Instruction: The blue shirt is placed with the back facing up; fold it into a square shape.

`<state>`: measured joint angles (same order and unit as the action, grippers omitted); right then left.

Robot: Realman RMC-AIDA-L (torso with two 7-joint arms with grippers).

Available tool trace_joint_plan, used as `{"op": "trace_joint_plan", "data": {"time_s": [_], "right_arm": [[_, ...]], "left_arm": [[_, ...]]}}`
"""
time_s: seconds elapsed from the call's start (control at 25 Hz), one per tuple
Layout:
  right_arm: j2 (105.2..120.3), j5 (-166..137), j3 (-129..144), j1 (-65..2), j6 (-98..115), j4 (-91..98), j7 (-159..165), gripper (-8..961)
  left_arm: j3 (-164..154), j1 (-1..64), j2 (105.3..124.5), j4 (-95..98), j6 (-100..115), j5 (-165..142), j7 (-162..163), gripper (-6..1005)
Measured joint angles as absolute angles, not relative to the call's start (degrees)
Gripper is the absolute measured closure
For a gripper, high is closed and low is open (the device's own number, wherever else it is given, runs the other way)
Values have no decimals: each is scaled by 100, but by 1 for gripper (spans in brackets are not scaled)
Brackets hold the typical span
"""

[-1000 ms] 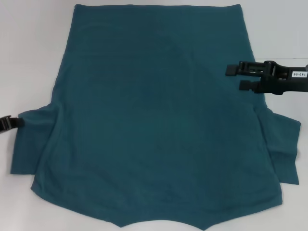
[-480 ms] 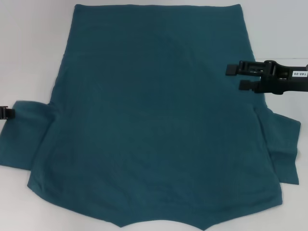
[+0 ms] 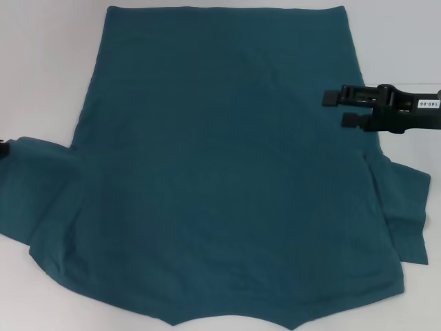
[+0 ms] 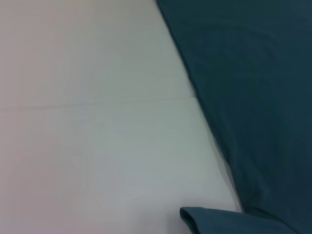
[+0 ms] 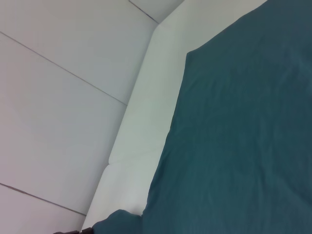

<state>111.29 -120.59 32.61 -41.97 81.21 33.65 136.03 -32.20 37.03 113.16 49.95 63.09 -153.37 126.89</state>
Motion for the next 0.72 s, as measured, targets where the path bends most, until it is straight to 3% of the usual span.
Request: {"op": "trace_joint_plan", "data": {"time_s": [0.72], "right_arm": [[11126, -12059, 3299, -4189, 8119, 3339, 13613, 88]], "left_arm": [[-4583, 4003, 11410, 5656, 7209, -16264, 14759, 983]]}}
